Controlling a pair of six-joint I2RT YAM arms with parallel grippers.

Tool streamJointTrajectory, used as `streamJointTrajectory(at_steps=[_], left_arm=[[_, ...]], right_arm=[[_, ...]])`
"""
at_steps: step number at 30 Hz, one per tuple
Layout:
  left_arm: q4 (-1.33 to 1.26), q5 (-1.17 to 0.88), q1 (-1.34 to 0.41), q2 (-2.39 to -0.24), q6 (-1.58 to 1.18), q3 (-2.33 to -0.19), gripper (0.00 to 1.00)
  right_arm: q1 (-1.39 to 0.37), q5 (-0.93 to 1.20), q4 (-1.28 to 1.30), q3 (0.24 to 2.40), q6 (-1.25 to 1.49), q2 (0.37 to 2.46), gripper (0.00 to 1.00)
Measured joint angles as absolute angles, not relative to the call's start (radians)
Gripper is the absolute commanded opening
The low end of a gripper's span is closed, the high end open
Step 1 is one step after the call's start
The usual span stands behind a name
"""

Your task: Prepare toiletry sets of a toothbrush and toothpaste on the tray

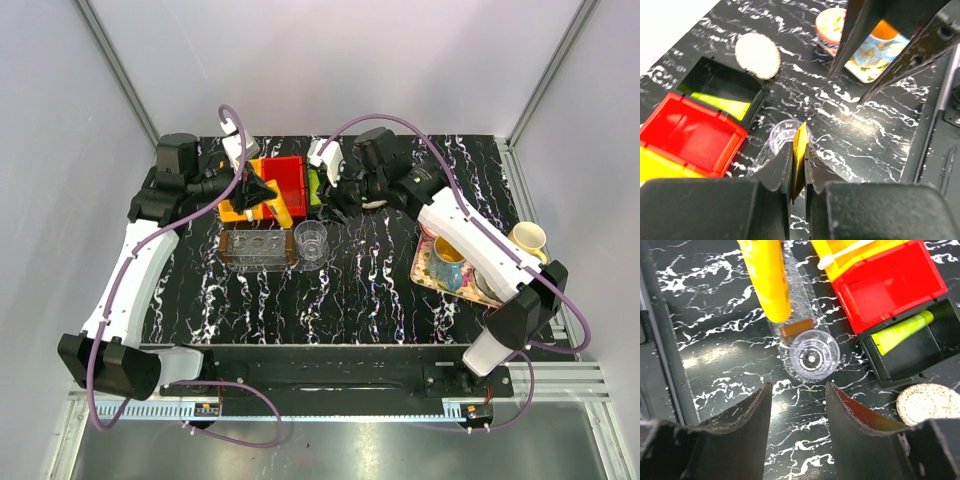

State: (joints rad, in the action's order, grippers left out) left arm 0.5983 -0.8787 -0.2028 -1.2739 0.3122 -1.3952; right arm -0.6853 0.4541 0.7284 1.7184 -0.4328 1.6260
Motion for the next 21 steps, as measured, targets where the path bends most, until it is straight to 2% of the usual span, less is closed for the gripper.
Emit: streamJointTrajectory(at_steps=[11, 21], left_arm=[[0.515, -0.735, -0.083, -1.168, 0.305, -1.206, 0.00], [0.374, -0.675, 0.048, -1.079, 0.281, -1.011, 0.00]], right_arm=[[-0.670, 0.323, 0.652, 1.641, -0.397, 1.615, 0.48], [-0.556, 0.305, 0.560, 1.555, -0.294, 1.603, 0.46]])
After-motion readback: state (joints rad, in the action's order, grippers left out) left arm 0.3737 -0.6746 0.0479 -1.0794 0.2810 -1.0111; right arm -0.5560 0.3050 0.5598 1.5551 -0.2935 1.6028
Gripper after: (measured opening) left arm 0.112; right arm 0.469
